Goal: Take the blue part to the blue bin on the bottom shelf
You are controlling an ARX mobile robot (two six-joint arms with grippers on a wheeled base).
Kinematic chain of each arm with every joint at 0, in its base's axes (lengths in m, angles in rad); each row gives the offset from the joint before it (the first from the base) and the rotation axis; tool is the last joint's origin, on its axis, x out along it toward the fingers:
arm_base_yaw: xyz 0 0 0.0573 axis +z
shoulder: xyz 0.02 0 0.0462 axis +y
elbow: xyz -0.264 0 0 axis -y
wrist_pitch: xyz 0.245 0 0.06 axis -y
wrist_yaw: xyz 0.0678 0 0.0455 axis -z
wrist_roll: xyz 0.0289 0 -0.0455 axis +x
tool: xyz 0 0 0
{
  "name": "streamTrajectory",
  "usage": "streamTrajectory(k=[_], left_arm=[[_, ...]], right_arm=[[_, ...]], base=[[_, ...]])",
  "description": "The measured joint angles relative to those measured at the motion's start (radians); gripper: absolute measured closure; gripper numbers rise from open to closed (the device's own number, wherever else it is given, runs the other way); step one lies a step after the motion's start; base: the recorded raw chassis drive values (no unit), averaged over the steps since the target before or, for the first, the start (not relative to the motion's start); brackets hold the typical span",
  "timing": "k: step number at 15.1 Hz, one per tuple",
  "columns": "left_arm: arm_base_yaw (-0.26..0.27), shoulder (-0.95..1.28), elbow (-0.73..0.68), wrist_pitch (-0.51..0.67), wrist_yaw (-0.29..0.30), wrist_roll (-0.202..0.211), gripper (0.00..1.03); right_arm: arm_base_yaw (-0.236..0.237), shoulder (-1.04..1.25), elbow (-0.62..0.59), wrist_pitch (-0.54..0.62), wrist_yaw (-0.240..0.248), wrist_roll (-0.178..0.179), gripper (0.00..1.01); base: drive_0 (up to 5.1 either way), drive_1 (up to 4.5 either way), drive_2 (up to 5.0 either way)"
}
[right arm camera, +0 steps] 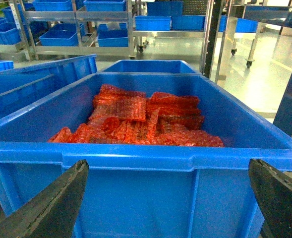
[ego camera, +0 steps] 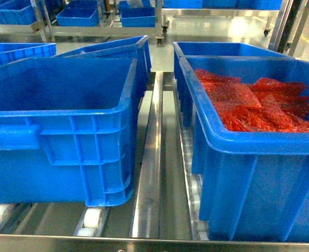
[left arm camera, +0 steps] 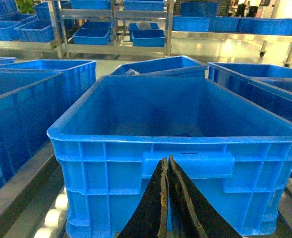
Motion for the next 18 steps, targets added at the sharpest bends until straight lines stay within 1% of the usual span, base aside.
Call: streamTrajectory(k=[7, 8, 9, 10, 12, 13, 16, 18], left_arm=[[0.0, -0.159, 0.0, -0.163, 0.0, 0.0, 1.01], [0.0, -0.277, 0.0, -0.333, 0.003, 0.001, 1.01], [0.0, -0.314, 0.004, -0.307, 0.0, 0.003, 1.01], [0.0, -0.314, 0.0, -0.338, 0.002, 0.004, 1.01], [0.0, -0.314, 0.0, -0.33, 0.001, 0.004, 1.01], [0.0, -0.314, 0.0, -0.329, 0.0, 0.004, 0.91], [0.0, -0.314, 0.0, -0.328, 0.0, 0.004, 0.47], [0.0, -0.314, 0.0, -0.328, 0.0, 0.004, 0.2]], right_arm=[[0.0, 0.0, 0.0, 0.0, 0.0, 0.0, 0.03], [0.0, 0.0, 0.0, -0.001, 0.0, 0.0, 0.03], [0.0, 0.0, 0.0, 0.0, 0.0, 0.0, 0.03], [0.0, 0.0, 0.0, -0.002, 0.002, 0.0, 0.03], [0.0, 0.0, 0.0, 0.001, 0.0, 0.0, 0.03], [0.0, 0.0, 0.0, 0.001, 0.0, 0.0, 0.03], [0.0, 0.0, 0.0, 0.001, 0.0, 0.0, 0.03], [0.0, 0.0, 0.0, 0.001, 0.0, 0.0, 0.03]], base=[[0.0, 0.0, 0.0], [0.0, 0.0, 0.0], [0.0, 0.0, 0.0], [0.0, 0.0, 0.0], [0.0, 0.0, 0.0], [0.0, 0.0, 0.0], [0.0, 0.0, 0.0], [0.0, 0.0, 0.0]])
